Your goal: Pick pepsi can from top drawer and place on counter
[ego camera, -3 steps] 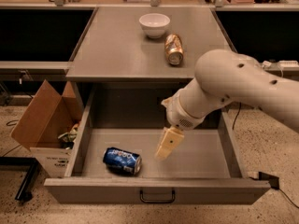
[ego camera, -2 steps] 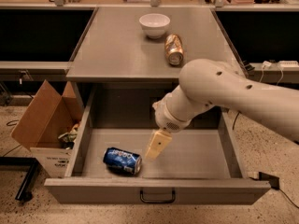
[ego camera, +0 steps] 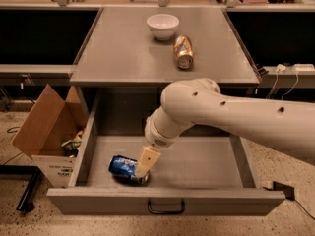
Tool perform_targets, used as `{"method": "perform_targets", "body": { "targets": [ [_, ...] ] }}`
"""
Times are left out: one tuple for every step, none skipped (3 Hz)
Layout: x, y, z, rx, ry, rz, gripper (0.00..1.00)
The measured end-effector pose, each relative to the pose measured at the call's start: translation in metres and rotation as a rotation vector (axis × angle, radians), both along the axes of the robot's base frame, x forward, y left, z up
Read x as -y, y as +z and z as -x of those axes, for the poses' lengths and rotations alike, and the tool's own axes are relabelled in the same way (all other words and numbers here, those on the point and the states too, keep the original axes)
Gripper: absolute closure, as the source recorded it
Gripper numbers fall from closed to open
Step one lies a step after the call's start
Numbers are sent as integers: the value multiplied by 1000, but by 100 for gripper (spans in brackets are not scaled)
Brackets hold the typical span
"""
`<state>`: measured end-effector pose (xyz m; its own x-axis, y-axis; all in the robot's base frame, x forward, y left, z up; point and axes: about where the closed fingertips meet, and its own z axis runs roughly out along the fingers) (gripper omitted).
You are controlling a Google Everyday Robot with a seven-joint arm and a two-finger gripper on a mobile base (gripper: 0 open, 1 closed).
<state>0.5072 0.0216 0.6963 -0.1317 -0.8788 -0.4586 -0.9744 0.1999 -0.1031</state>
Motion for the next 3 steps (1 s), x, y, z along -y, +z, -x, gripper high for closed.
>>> {"method": "perform_targets", "body": {
  "targets": [
    [-15, -20, -2, -15, -6, 11, 0],
    [-28, -48, -4, -48, -10, 25, 0],
    [-32, -68, -4, -74, -11, 28, 0]
  ]
}}
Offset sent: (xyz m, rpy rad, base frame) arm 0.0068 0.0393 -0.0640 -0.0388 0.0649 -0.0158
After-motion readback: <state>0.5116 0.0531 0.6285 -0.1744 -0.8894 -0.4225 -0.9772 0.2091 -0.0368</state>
